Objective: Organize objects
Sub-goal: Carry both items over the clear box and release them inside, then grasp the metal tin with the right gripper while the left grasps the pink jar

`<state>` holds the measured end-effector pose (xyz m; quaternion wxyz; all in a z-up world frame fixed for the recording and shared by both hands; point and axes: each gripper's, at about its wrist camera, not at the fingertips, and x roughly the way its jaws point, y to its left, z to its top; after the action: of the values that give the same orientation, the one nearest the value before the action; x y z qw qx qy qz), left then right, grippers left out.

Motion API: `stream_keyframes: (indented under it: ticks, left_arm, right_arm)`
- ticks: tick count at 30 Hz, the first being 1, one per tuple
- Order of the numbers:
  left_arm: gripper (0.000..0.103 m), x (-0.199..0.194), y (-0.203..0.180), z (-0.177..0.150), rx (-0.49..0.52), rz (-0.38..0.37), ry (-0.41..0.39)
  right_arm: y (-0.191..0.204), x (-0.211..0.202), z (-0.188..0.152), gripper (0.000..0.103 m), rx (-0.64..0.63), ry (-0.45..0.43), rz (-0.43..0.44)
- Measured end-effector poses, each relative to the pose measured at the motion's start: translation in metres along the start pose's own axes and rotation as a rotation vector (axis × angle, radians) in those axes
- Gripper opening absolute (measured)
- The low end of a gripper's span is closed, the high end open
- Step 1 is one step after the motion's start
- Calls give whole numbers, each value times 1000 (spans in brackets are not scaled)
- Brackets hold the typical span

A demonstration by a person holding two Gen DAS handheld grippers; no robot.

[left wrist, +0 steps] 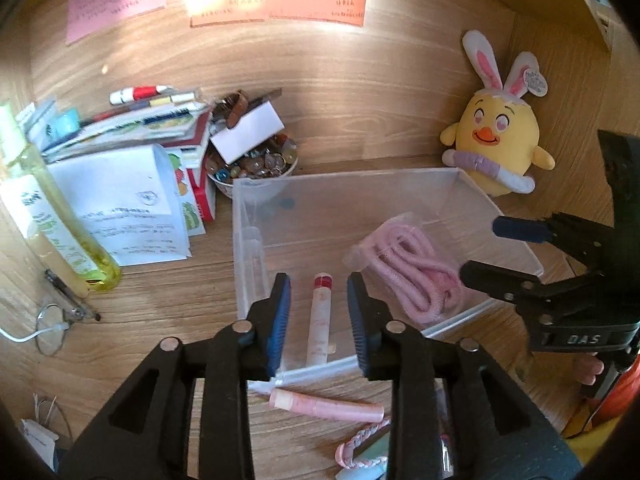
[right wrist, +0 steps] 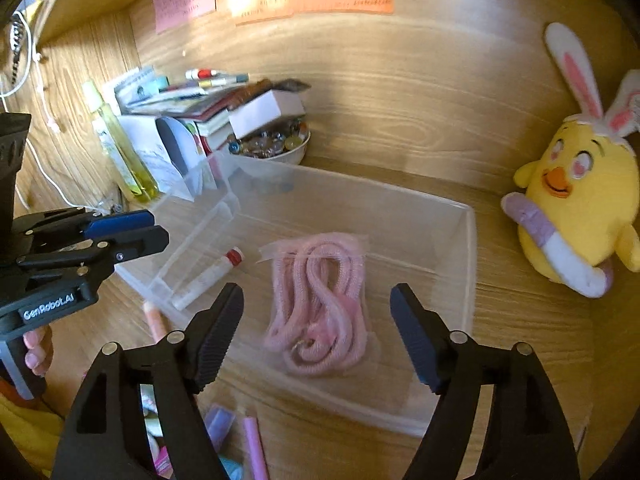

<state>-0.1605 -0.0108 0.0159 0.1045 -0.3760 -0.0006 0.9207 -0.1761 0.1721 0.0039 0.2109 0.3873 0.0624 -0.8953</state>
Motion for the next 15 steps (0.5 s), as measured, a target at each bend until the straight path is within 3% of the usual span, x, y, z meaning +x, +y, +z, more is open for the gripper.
stream_keyframes:
  ticks: [7,12,15]
  left_arm:
    - [74,-37,0,-11,8,81,-102]
    - [89,-51,2,-30,7,108,-104]
    - [89,-55,2,-46,10,134,-92]
  right_arm:
    - [-6,-34,-20,77,34,-52,-26]
    - [-15,-46,-42,80,87,-59,-30]
    - [-19,-51,-56,80,104,-59,-59]
